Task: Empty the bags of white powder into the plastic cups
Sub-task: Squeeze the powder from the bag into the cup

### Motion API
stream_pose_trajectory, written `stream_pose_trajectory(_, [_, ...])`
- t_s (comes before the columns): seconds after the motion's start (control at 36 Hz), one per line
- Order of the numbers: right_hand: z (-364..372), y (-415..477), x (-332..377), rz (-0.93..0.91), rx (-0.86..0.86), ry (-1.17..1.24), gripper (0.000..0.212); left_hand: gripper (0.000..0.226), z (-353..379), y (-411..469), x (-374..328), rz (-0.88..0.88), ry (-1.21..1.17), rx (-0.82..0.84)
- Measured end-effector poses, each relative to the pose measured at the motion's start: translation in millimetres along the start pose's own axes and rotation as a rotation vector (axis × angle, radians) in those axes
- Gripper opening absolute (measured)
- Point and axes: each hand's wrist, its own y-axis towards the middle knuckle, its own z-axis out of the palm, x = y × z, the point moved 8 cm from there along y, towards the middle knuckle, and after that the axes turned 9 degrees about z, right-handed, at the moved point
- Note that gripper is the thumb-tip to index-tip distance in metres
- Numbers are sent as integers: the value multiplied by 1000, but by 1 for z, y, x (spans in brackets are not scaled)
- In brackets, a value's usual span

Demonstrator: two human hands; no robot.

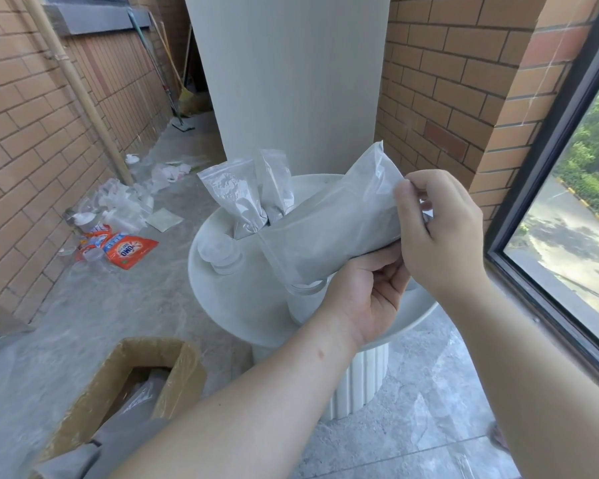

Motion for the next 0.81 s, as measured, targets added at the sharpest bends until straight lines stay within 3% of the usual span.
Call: stream_pose_trajectory(0.81, [3, 8, 16, 13, 6, 37, 19, 37, -7, 0, 1, -5, -12, -16])
